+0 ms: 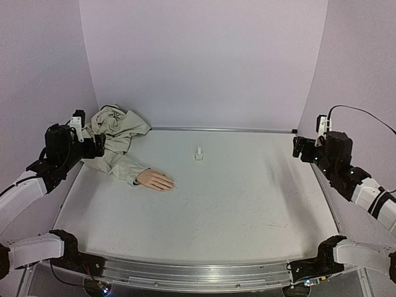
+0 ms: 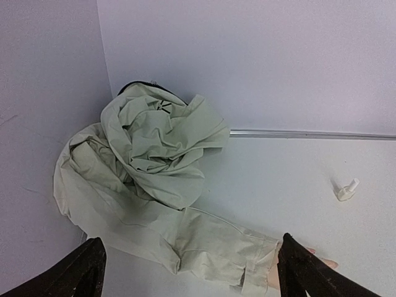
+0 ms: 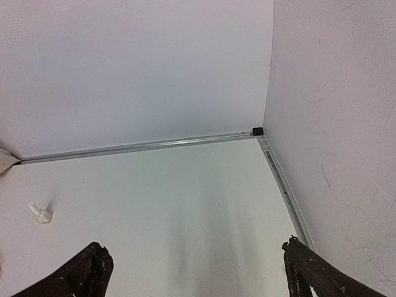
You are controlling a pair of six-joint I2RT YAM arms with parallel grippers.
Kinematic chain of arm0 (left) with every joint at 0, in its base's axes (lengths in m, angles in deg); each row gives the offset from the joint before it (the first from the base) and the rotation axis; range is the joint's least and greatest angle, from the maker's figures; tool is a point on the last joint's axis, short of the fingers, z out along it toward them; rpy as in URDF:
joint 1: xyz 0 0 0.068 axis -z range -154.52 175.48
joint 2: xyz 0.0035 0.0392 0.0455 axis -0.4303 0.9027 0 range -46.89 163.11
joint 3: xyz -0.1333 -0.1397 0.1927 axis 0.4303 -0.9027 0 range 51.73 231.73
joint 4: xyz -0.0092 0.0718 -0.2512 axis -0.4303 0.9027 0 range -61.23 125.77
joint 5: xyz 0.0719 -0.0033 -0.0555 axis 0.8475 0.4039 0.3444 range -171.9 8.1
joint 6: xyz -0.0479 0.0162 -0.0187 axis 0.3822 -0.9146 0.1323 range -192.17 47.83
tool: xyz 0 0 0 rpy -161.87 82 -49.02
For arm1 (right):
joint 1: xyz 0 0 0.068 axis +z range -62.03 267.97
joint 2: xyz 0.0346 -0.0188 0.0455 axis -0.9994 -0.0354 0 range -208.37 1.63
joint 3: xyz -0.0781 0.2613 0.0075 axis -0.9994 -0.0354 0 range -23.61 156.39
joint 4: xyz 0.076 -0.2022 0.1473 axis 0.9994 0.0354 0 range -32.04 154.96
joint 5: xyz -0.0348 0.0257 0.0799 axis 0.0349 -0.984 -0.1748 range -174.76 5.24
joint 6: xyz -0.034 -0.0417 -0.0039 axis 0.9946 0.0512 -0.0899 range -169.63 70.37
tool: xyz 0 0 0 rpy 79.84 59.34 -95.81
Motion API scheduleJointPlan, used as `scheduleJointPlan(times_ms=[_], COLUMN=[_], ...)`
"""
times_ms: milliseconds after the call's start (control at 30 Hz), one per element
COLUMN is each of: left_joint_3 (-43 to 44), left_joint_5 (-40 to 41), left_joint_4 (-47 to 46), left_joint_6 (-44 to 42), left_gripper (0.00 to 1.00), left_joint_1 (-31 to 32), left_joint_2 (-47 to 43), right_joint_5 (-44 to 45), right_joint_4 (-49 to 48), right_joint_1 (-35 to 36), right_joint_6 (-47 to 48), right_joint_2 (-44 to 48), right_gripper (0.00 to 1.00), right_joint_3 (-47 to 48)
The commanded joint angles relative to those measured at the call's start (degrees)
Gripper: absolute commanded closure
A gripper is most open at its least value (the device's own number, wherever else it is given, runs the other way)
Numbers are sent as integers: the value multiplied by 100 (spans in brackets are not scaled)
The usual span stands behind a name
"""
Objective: Paint the nails
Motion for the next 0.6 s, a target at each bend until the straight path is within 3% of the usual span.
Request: scheduleJointPlan(times_ms=[0, 300, 567], left_joint_3=[510, 1393, 2764], left_joint_5=[-350, -1318, -1927], left_joint_4=[291, 855, 1241], left_joint_6=[390, 1072, 1458], left_gripper=[2, 1, 1], left_joint_1=[34, 439, 1313], left_joint_2=[294, 1588, 3530], right_joint_5=[-178, -402, -908], right_joint_4=[39, 86, -10], right_joint_1=[-71, -187, -252], right_joint_6=[-150, -234, -210], right_joint_2=[-205, -540, -563], right_gripper=[2, 2, 2], right_joint_3=[397, 532, 456])
